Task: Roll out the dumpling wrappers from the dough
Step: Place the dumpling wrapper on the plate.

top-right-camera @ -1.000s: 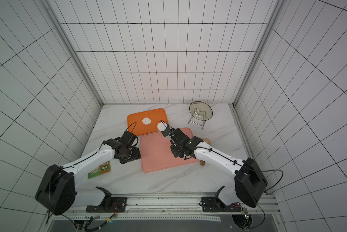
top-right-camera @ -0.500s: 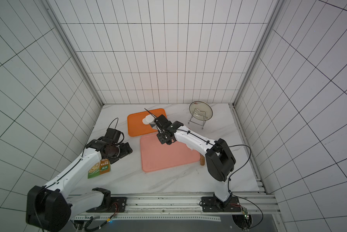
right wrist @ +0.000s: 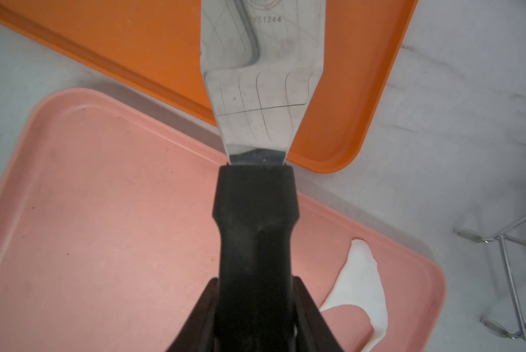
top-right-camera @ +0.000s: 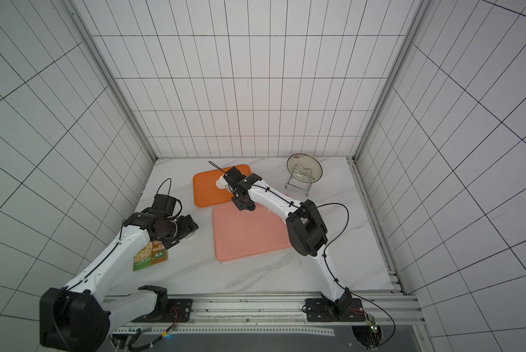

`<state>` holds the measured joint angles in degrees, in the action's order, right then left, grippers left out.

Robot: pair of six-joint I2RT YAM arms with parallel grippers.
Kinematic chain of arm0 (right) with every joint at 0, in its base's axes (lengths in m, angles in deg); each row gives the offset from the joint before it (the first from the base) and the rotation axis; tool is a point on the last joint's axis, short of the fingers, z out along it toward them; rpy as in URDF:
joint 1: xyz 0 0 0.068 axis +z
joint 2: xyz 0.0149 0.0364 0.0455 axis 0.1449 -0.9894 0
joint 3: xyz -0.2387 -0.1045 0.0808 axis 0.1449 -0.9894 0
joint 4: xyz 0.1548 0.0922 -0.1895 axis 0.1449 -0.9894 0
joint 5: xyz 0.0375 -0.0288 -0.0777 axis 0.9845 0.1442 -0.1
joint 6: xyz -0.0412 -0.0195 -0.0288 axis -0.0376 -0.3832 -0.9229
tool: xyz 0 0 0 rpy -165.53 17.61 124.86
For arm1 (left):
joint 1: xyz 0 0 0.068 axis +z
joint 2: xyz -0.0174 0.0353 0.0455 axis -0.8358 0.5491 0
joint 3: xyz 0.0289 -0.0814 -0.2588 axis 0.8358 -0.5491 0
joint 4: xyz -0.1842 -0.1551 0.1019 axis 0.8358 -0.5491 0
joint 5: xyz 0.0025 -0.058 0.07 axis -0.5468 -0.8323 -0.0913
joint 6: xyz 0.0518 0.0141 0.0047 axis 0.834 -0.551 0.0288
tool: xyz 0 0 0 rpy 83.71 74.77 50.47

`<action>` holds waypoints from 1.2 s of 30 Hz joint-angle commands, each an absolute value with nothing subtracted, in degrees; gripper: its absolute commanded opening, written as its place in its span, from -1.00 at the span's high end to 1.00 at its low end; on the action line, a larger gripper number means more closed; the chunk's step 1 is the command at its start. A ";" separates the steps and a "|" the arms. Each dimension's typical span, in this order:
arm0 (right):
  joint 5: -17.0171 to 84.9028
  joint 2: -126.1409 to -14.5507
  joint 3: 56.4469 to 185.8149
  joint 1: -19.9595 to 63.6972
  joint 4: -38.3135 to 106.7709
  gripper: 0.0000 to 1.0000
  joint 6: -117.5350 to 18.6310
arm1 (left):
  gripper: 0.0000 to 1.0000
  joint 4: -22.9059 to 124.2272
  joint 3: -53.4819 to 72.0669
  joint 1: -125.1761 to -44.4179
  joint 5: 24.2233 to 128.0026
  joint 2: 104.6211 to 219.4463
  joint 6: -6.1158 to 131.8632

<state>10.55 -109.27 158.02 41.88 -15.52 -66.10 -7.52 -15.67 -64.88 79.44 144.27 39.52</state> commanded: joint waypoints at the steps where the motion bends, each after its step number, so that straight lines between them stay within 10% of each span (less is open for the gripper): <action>1: 7.46 -110.94 163.03 41.93 -16.97 1.00 -68.18 | -0.77 -7.35 -16.63 -64.62 78.32 142.96 39.13; 36: -5.55 -120.43 170.86 45.72 -17.75 1.00 -75.92 | -0.74 -7.52 -16.62 -64.61 77.97 143.59 40.10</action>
